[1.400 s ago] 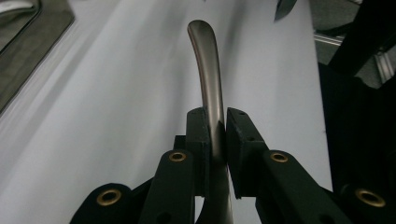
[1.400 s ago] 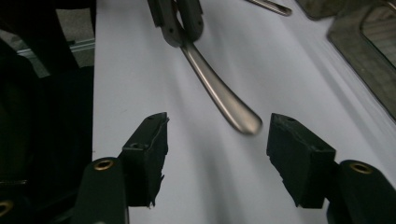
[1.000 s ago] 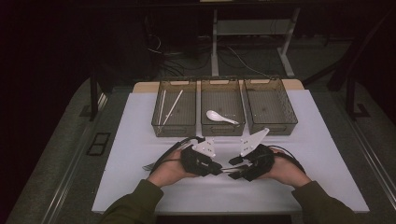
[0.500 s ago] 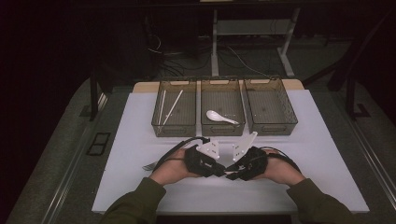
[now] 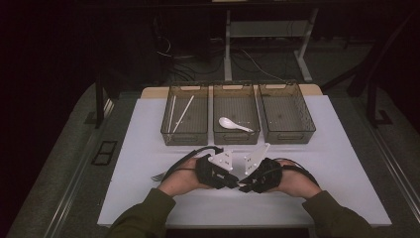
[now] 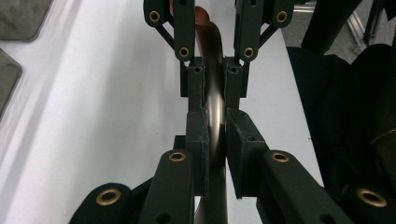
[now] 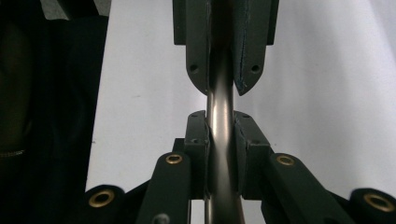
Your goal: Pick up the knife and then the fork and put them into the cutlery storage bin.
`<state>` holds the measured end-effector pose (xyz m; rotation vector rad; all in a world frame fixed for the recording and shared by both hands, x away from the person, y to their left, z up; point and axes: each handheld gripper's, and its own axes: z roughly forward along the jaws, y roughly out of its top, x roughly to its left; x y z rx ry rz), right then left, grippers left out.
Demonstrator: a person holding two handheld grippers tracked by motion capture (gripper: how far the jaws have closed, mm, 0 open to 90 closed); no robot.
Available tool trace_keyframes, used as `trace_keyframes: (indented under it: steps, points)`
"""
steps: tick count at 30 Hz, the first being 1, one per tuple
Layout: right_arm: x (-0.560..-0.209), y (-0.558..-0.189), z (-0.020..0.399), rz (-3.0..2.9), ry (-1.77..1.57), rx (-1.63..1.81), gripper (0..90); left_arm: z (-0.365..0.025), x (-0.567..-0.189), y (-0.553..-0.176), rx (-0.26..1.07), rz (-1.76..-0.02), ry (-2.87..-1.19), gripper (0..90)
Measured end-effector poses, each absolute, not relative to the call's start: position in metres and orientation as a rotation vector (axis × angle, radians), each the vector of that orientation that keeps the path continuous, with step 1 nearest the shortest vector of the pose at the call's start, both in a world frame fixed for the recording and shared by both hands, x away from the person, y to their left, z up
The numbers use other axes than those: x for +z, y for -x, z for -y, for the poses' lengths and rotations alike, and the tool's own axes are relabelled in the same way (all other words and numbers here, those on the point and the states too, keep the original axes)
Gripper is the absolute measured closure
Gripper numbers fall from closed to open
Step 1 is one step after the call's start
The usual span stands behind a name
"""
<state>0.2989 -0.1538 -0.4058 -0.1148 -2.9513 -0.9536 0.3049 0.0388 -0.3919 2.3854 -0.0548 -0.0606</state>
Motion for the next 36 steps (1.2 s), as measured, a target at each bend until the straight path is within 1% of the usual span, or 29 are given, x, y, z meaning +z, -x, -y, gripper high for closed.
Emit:
trace_keyframes:
  steps: [5,7,9,14,19,27,29,31,36]
  points:
    - [-0.405,-0.299,0.155,2.954,0.128,-0.979,77.5,-0.041,-0.391,-0.305,-0.026,0.046,-2.380,76.6]
    - [-0.404,-0.300,0.157,2.975,0.149,-0.966,77.6,-0.045,-0.387,-0.306,-0.004,0.026,-2.351,67.6]
    - [-0.406,-0.302,0.160,2.981,0.171,-0.968,77.6,-0.052,-0.383,-0.306,0.010,-0.012,-2.321,63.4]
    - [-0.406,-0.307,0.171,2.978,0.219,-0.986,77.6,-0.073,-0.379,-0.305,0.015,-0.109,-2.259,56.4]
    - [-0.403,-0.312,0.183,2.977,0.284,-1.021,77.5,-0.099,-0.379,-0.302,0.048,-0.221,-2.177,49.0]
    - [-0.397,-0.317,0.203,2.976,0.391,-1.064,77.5,-0.133,-0.378,-0.287,0.098,-0.381,-2.042,43.0]
    - [-0.394,-0.318,0.209,2.970,0.420,-1.082,77.5,-0.140,-0.379,-0.283,0.116,-0.414,-2.026,41.5]
    - [-0.391,-0.319,0.215,2.957,0.460,-1.107,77.4,-0.146,-0.381,-0.280,0.124,-0.432,-2.023,37.4]
    - [-0.384,-0.324,0.230,2.949,0.568,-1.148,77.4,-0.157,-0.390,-0.275,0.141,-0.496,-2.023,32.1]
